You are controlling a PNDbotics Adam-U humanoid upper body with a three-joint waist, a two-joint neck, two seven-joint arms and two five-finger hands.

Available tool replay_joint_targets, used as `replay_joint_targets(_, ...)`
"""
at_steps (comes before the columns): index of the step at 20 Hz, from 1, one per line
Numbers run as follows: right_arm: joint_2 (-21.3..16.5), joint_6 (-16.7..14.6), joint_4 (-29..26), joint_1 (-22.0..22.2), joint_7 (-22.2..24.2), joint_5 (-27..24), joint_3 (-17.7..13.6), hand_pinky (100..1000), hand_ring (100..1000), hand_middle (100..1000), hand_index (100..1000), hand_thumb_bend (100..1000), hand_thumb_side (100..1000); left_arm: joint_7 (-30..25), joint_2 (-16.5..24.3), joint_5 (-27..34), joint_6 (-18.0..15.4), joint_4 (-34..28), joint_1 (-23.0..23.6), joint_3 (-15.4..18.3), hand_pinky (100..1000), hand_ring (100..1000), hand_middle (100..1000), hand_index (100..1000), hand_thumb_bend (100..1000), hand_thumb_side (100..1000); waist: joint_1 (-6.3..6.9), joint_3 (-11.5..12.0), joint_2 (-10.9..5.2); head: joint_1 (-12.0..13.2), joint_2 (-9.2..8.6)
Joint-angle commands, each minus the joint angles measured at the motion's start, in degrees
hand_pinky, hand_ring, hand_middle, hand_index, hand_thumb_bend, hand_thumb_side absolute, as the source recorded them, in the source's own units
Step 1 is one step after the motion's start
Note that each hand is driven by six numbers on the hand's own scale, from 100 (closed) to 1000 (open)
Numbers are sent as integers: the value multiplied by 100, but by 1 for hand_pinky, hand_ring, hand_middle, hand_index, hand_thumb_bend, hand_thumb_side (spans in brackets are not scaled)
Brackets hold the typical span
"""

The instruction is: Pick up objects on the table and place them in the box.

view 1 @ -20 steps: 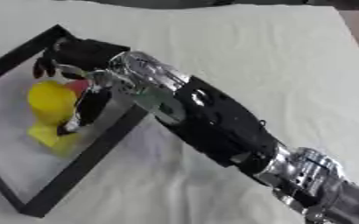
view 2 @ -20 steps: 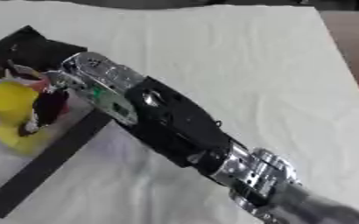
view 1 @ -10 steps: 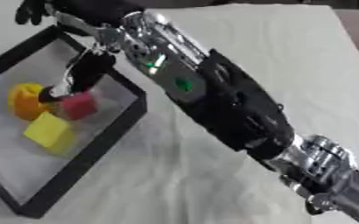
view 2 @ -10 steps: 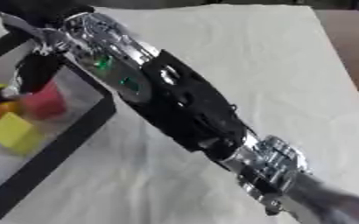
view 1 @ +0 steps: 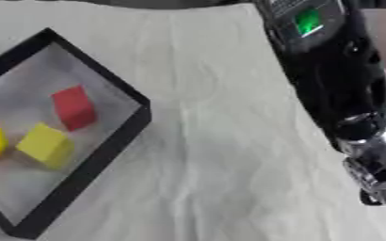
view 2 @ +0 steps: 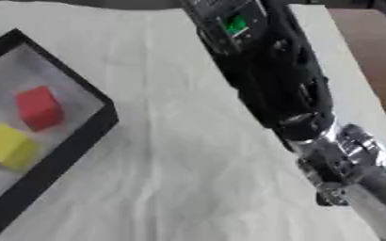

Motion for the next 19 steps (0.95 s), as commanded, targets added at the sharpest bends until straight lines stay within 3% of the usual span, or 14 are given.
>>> replay_joint_targets(1,-339,177,-182,1,-166,-145,-263,831,785,670,801,638,363,-1,84,-4,12,-54,-37,58,795,871,824,897,627,704,131,-130,-212,160,-111)
replay_joint_targets(4,-748,432,-409,324,-420,-327,-670,824,782,664,792,607,364,-8,42,16,22,-47,-65,53,794,871,823,897,629,705,170,-293,-209,351,-172)
replay_joint_targets(8,-1331,788,-799,922,-797,-694,-1282,820,785,671,792,602,400,-71,-3,59,49,-43,-215,-18,794,872,823,896,630,705,195,-324,-176,446,-247)
replay_joint_targets(10,-1451,851,-900,1242,-994,-891,-1603,821,790,677,796,596,376,-126,-30,73,70,-35,-319,-72,793,872,823,896,631,706,198,-326,-159,467,-270)
replay_joint_targets(14,-1434,732,-785,1877,-1385,-1282,-2235,812,783,667,790,624,373,-252,-123,144,124,-18,-562,-196,793,872,822,896,633,708,187,-343,-110,568,-328)
replay_joint_targets(19,-1123,436,-579,2609,-1835,-1732,-2896,799,766,658,778,639,369,-385,-221,186,171,-19,-775,-304,793,872,823,897,633,708,189,-357,-71,664,-331)
